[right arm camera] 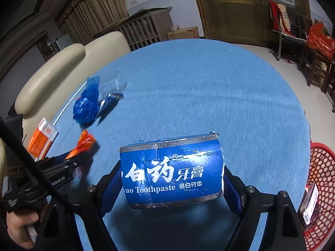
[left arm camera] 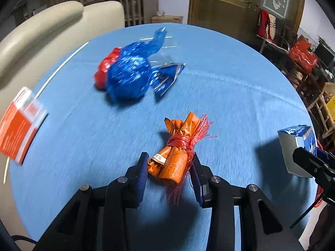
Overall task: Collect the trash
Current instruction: 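Grasp the blue toothpaste box with the right tool while the left tool grasps the orange plastic bundle, then carry the toothpaste box with the right tool over the red wastebasket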
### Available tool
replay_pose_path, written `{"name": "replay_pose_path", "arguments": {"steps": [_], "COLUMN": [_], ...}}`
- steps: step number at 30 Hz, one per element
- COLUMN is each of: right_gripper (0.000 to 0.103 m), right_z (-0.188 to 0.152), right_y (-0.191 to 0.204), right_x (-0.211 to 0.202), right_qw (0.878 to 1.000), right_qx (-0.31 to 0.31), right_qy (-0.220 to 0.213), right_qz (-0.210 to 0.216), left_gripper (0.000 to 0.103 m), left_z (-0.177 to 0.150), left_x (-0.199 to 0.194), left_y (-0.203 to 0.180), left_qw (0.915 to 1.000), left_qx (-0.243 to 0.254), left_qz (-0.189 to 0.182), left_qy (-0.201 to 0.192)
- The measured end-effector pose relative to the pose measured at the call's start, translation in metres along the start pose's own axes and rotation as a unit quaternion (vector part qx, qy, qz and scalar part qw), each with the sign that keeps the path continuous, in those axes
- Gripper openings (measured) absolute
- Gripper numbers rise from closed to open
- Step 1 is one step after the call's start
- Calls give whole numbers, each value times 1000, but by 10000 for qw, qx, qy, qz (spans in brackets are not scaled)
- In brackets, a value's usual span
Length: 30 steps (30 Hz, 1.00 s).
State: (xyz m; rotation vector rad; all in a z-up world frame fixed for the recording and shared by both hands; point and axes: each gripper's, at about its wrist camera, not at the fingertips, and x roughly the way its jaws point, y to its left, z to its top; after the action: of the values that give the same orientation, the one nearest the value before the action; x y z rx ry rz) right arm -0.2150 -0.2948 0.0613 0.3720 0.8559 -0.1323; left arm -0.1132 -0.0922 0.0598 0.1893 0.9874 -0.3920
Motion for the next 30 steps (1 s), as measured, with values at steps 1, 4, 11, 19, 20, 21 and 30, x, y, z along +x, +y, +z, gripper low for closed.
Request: {"name": "replay_pose_path", "arguments": {"steps": [1,4,11,19,20,21,30], "right_gripper": [86,87,87,87,87,87,87], "right_z": [-3,-13,-27,-37,-37,-37,-37], "right_y": [2,11,27,35,35,35,30], "right_x": [-1,-4,-5,-6,-6,-6,-7], "right_qw": [10000,9999,9997,9994,9994,9994,9994], "right_qx": [-27,-105,-208,-279,-282,-289,-267], "right_qy": [14,51,121,160,160,155,120], "right_qz": [-12,-43,-48,-94,-104,-121,-186], "left_gripper": [40,40,40,40,40,40,40], "left_z": [-8,-19,-28,-23,-23,-24,-21], "left_x": [-4,-14,-29,-35,-36,-37,-39], "left_y": [2,6,15,17,16,16,5], "left_qw": [10000,10000,9998,9995,9995,9995,9996], "left_qx": [-7,-86,-162,-224,-223,-224,-148], "left_qz": [19,11,3,27,31,27,27], "left_qy": [-14,-47,-144,-222,-226,-224,-226]}}
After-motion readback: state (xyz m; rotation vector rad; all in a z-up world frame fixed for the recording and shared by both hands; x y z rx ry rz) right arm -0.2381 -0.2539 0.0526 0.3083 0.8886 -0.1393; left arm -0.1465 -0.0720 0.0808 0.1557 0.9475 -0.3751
